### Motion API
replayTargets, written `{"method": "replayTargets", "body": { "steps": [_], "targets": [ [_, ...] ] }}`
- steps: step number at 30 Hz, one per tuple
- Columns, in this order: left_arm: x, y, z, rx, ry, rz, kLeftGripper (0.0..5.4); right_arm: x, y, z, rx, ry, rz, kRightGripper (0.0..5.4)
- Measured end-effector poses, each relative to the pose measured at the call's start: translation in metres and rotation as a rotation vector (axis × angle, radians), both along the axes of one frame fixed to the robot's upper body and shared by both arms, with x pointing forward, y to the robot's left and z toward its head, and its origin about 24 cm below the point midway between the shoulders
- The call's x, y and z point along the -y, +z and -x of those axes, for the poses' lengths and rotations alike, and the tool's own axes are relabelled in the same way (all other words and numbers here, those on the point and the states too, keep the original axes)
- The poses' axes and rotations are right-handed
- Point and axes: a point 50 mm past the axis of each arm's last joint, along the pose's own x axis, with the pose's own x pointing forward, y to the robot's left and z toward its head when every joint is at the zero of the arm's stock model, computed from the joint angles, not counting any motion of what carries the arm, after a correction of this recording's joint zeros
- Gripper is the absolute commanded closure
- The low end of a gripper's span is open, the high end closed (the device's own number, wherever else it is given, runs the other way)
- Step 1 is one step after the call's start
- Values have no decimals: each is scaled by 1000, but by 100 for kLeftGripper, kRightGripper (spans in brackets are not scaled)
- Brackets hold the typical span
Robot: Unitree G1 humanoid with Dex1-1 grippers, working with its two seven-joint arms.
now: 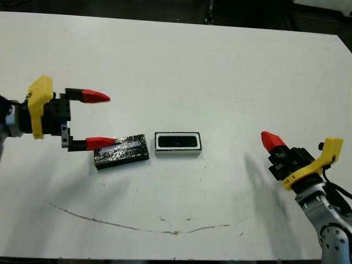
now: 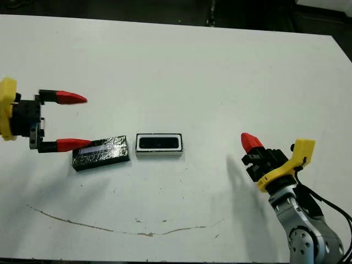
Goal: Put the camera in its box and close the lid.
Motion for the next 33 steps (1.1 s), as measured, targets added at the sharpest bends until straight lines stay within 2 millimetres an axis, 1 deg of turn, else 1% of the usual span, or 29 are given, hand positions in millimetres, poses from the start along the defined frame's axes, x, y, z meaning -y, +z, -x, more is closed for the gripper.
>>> {"method": "replayTargets", "body": {
  "steps": [6,9,12,19,24,33],
  "targets": [
    [10,-16,-2,-4,-80,98,0,-1,-4,-1,-20,-5,15,539],
    [11,-19,-1,4,-86,94,0,-2,-5,-1,-26,-7,26,539],
    [16,-20,2,23,-77,32,0,-3,-6,-1,-28,-2,29,539],
    [22,-23,6,177,-72,-103,0,-4,-5,-1,-26,12,25,539],
    [27,-27,6,180,-96,-187,0,-4,-6,-1,-29,26,17,539],
    [25,-28,6,149,-87,-336,0,-3,-7,0,-31,27,21,539]
  ]
}}
